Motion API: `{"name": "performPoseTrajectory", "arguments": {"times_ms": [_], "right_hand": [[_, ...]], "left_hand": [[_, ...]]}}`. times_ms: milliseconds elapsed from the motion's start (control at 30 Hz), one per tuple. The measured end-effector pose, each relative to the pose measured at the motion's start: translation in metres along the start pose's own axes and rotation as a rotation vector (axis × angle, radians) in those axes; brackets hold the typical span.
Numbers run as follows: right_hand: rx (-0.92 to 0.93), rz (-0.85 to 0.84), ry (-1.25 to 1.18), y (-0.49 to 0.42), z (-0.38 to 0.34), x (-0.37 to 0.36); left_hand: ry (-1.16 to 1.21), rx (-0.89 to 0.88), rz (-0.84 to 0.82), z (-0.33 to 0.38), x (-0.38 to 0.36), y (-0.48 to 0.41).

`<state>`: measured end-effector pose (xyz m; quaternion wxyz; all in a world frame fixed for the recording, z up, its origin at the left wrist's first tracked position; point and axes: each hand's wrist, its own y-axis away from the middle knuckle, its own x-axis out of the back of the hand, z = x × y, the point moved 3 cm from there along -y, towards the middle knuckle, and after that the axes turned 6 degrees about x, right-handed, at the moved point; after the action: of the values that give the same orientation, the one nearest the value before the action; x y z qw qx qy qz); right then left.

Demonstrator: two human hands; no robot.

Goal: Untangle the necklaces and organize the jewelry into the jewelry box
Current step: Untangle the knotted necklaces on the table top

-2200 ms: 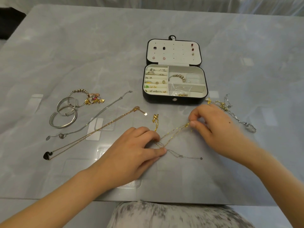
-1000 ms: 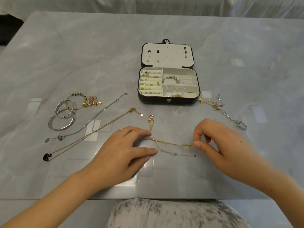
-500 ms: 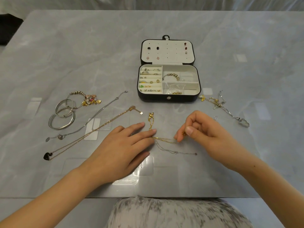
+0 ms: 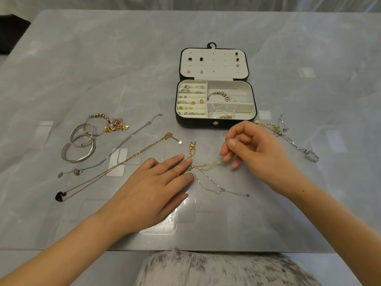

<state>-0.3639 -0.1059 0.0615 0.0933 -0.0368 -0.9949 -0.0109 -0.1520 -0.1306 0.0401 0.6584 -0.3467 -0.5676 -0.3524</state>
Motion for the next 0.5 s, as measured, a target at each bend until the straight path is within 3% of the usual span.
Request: {"name": "performPoseTrajectory", "arguments": {"times_ms": [200,500], "right_hand": [[-0.017,0.127,0.066,-0.003,0.002,0.001],[-0.038,0.168,0.053,0.000,-0.007,0.002]], "left_hand": [[-0.011,0.014,0.005,0.001,0.001,-0.001],[0.024,0.037,0.001,0.000,0.001,-0.001]]}}
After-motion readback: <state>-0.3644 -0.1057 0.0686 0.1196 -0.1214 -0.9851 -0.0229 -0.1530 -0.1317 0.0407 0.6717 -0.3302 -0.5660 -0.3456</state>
